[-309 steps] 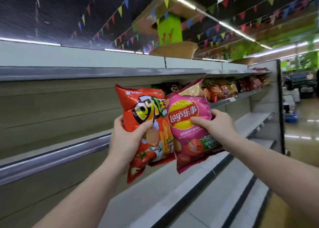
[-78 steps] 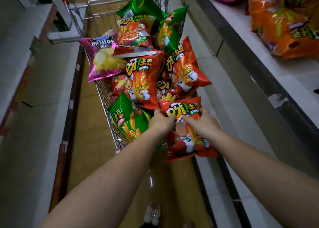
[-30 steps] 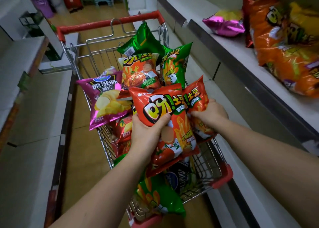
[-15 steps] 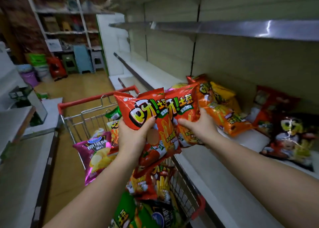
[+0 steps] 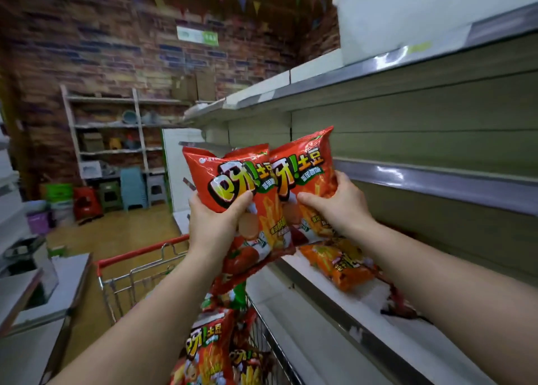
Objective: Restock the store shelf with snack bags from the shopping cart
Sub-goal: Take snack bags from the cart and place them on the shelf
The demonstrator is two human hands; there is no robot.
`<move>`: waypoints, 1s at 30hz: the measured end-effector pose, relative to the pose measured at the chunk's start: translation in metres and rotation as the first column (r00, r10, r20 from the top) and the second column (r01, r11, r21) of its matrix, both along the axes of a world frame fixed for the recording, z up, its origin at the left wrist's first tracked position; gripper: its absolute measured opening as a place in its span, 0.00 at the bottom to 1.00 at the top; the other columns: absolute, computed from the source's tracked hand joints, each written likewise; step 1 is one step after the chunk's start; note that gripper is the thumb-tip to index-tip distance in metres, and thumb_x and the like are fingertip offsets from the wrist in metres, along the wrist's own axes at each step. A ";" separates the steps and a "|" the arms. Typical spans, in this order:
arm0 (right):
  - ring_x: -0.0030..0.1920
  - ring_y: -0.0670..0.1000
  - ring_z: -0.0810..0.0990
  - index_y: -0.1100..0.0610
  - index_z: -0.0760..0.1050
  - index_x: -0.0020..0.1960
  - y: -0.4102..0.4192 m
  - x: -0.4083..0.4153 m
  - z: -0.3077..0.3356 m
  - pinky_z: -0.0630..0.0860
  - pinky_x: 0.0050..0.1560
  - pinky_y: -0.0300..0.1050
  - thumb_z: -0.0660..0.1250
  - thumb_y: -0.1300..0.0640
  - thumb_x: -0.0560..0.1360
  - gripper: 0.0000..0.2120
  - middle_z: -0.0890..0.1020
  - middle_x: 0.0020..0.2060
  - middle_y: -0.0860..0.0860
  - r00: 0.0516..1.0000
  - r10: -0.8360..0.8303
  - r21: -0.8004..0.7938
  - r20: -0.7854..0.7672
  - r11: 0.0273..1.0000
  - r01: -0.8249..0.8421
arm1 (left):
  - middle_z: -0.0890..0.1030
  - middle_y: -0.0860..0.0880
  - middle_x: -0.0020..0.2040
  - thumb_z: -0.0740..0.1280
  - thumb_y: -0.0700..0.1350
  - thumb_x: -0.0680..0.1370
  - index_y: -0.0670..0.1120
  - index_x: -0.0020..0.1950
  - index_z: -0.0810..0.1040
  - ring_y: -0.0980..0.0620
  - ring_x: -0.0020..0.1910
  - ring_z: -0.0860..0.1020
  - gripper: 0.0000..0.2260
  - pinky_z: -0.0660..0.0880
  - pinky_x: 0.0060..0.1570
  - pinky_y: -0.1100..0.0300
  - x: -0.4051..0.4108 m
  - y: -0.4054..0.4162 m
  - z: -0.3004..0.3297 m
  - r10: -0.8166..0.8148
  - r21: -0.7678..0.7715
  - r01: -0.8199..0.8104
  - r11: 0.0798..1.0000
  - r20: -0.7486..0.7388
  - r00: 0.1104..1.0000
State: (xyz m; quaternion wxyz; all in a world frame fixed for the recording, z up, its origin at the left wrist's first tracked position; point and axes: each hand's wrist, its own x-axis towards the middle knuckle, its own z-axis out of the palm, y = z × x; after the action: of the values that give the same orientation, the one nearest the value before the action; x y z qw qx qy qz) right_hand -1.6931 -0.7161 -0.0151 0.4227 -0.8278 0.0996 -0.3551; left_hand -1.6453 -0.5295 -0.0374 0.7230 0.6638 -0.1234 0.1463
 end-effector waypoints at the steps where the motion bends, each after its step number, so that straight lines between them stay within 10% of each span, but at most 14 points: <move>1: 0.59 0.53 0.75 0.56 0.67 0.66 -0.003 -0.010 0.007 0.67 0.51 0.40 0.74 0.47 0.67 0.32 0.77 0.60 0.53 1.000 -0.012 0.000 0.022 1.000 0.012 | 0.76 0.50 0.59 0.75 0.53 0.68 0.49 0.68 0.63 0.47 0.59 0.76 0.33 0.73 0.61 0.44 -0.006 -0.003 0.006 -0.005 -0.003 0.005 1.000 0.021 1.000; 17: 0.49 0.48 0.76 0.53 0.70 0.61 -0.057 -0.137 0.078 0.71 0.50 0.41 0.74 0.45 0.67 0.27 0.76 0.47 0.46 0.897 -0.405 -0.049 0.177 0.906 0.419 | 0.81 0.49 0.55 0.78 0.56 0.63 0.49 0.65 0.70 0.48 0.52 0.81 0.35 0.78 0.52 0.46 -0.030 -0.097 0.069 -0.498 -0.057 0.512 0.857 0.162 0.852; 30: 0.47 0.46 0.76 0.48 0.67 0.55 -0.046 -0.257 0.077 0.72 0.50 0.41 0.74 0.44 0.66 0.23 0.76 0.45 0.44 0.612 -0.764 0.055 0.204 0.634 0.772 | 0.83 0.49 0.54 0.79 0.60 0.55 0.49 0.64 0.72 0.45 0.51 0.83 0.41 0.78 0.53 0.42 -0.092 -0.172 0.087 -0.888 -0.043 0.908 0.417 0.192 0.417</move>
State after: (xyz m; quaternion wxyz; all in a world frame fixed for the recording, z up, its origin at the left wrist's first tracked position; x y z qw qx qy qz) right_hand -1.9497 -0.7622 0.0623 0.2223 -0.6714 0.3924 -0.5881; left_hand -1.7368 -0.7011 0.0491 0.7227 0.4301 -0.4989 -0.2094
